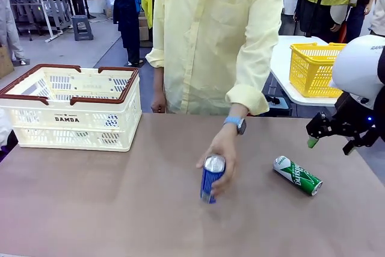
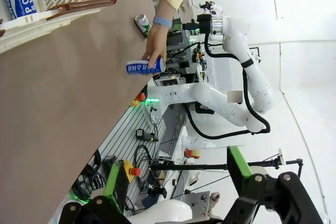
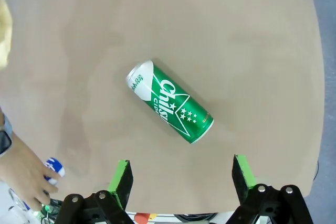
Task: Place the drinks into the Shopping basket.
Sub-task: Pick up one drink and place it into the Shopping basket.
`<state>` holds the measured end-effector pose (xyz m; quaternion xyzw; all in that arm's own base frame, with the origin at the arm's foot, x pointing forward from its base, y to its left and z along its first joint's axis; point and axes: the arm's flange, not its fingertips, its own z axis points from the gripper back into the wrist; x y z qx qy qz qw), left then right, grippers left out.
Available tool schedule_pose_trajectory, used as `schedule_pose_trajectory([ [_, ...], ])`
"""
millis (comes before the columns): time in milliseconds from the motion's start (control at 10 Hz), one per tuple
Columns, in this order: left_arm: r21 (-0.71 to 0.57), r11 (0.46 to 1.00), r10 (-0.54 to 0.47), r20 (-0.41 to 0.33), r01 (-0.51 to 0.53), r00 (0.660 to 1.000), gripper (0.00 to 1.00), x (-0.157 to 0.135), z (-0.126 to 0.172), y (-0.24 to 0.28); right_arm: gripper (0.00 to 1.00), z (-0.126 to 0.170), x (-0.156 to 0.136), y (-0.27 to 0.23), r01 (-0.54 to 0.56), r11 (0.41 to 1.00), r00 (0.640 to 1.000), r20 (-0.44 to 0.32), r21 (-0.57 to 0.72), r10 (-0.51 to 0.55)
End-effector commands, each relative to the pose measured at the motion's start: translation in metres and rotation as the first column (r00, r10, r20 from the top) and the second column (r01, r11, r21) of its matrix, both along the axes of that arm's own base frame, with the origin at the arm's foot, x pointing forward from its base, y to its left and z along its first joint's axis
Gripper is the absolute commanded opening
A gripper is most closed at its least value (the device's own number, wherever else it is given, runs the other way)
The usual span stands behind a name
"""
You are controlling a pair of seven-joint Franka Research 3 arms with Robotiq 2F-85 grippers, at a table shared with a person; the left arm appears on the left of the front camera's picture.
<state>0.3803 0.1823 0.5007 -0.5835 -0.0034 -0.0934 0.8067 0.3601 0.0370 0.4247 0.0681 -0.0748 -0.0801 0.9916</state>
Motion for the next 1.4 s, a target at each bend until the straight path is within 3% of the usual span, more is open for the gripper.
schedule_pose_trajectory([
  [0, -0.008, 1.000, 0.003, -0.005, -0.003, 1.000, 1.00, -0.002, 0.002, -0.001, 1.00, -0.001, 0.006, -0.023, -0.099, 0.994, 0.995, -0.029, 0.042, 0.101],
  [100, -0.008, 1.000, 0.003, -0.005, -0.003, 1.000, 1.00, -0.002, 0.002, -0.001, 1.00, 0.009, 0.003, -0.080, -0.066, 0.995, 0.998, -0.018, 0.072, 0.068],
  [300, -0.008, 1.000, 0.003, -0.005, -0.003, 1.000, 1.00, -0.002, 0.002, -0.001, 1.00, 0.011, -0.021, -0.164, -0.148, 0.980, 0.987, -0.041, 0.136, 0.155],
  [500, -0.008, 1.000, 0.003, -0.005, -0.003, 1.000, 1.00, -0.002, 0.002, -0.001, 1.00, -0.004, -0.039, -0.202, -0.012, 0.977, 0.998, -0.058, 0.212, 0.025],
  [600, -0.008, 1.000, 0.003, -0.005, -0.003, 1.000, 1.00, -0.002, 0.002, -0.001, 1.00, -0.013, -0.040, -0.204, 0.001, 0.973, 0.999, -0.050, 0.230, 0.011],
  [900, -0.008, 1.000, 0.003, -0.005, -0.003, 1.000, 1.00, -0.002, 0.002, -0.001, 1.00, -0.009, -0.020, -0.162, 0.018, 0.987, 1.000, -0.016, 0.160, -0.016],
  [1000, -0.008, 1.000, 0.003, -0.005, -0.003, 1.000, 1.00, -0.002, 0.002, -0.001, 1.00, -0.007, -0.010, -0.133, 0.037, 0.996, 0.999, -0.039, 0.083, -0.033],
  [1300, -0.008, 1.000, 0.003, -0.005, -0.003, 1.000, 1.00, -0.002, 0.002, -0.001, 1.00, -0.008, 0.021, -0.020, -0.074, 0.993, 0.995, -0.072, -0.096, 0.067],
])
